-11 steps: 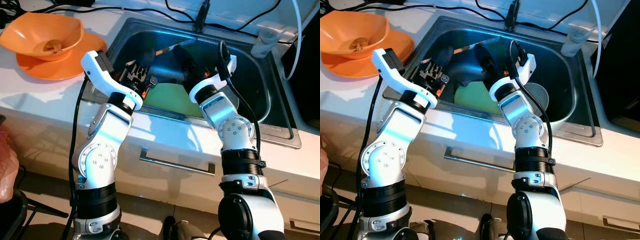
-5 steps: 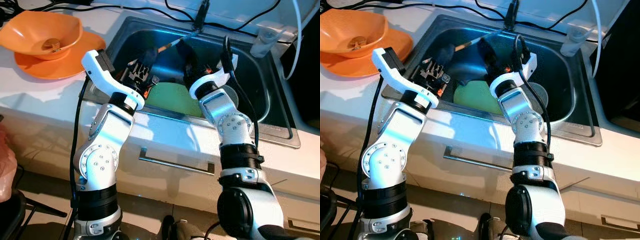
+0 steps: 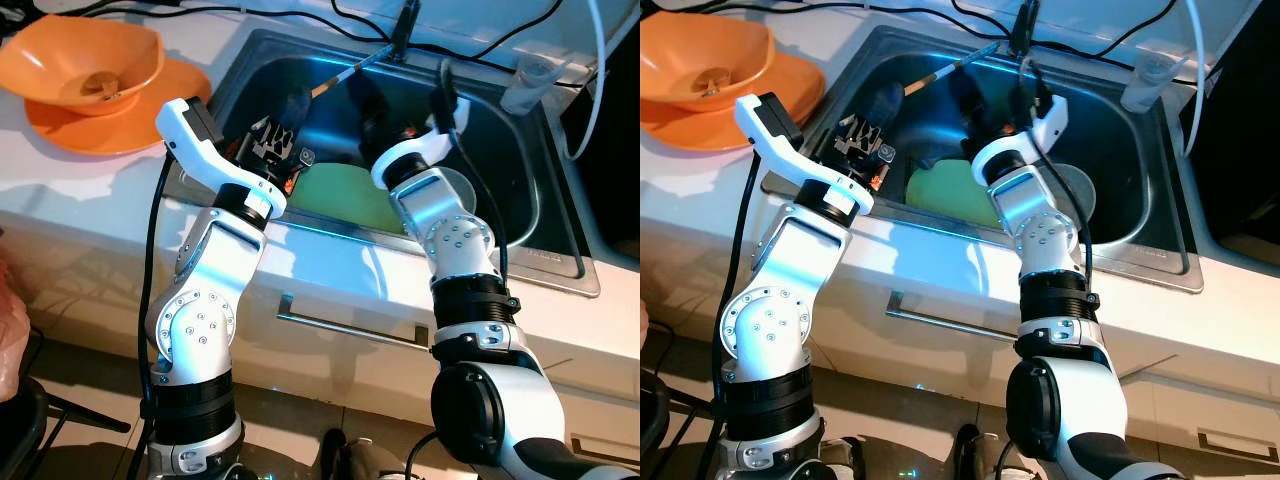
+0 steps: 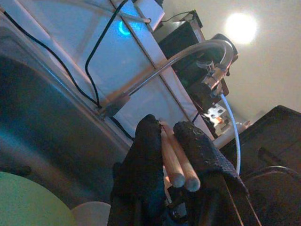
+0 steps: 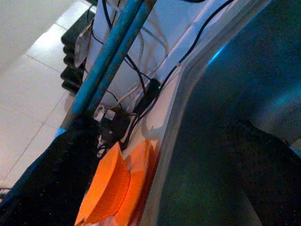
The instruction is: Kitchen organization
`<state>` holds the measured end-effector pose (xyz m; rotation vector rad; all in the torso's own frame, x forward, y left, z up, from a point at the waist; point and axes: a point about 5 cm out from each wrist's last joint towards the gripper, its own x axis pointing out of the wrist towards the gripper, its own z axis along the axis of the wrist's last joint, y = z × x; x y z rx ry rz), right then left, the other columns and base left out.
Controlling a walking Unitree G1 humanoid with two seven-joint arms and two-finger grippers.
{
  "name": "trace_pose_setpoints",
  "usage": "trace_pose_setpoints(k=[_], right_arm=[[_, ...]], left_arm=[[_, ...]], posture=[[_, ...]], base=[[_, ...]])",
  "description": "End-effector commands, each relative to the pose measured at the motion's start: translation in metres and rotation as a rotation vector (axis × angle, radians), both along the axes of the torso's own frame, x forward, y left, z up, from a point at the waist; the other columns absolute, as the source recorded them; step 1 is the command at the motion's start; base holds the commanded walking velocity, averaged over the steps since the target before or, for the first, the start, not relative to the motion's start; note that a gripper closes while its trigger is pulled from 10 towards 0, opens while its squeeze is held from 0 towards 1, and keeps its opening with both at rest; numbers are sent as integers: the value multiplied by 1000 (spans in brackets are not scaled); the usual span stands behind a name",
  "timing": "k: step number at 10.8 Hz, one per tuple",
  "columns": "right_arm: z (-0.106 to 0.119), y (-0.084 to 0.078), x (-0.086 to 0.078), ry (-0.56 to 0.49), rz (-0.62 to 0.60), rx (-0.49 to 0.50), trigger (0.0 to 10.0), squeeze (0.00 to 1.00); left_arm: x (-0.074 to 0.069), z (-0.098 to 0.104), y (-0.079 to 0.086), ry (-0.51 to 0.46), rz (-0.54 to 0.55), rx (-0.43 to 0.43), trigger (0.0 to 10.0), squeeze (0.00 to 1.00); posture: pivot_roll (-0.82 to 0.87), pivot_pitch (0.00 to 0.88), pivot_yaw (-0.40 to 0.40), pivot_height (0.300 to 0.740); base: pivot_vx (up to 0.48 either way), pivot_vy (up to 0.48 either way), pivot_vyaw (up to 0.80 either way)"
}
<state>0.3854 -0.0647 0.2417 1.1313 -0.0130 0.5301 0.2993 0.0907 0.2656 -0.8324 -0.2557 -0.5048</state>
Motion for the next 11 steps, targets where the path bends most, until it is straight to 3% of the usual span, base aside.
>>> trace_pose_setpoints(k=[1, 4, 6, 7, 9, 11], right_arm=[[-3, 15, -5, -8, 51, 2, 10000, 1000], [-19, 0, -7, 27, 35, 8, 10000, 1000], [-17, -10, -9, 0, 35, 52, 10000, 1000], [-12, -16, -16, -48, 102, 97, 10000, 1000], [-10, -28, -30, -155, 146, 68, 10000, 988], [-7, -25, -35, -193, 184, 66, 10000, 976]], left_arm=[[-1, -3, -14, 26, -58, -4, 0, 0], [1, -4, -9, 31, -26, 3, 0, 0], [3, -6, -5, 43, -4, 7, 0, 0], [5, -7, -3, 48, 10, 11, 0, 0], [8, -8, 2, 58, 43, 2, 0, 0], [9, -9, 2, 66, 46, -2, 0, 0]], posture=[[44, 199, -156, 740], [44, 201, -163, 740], [41, 202, -162, 740], [39, 201, -163, 740], [24, 200, -170, 740], [22, 200, -168, 740]], base=[[0, 0, 0], [0, 0, 0], [0, 0, 0], [0, 0, 0], [0, 0, 0], [0, 0, 0]])
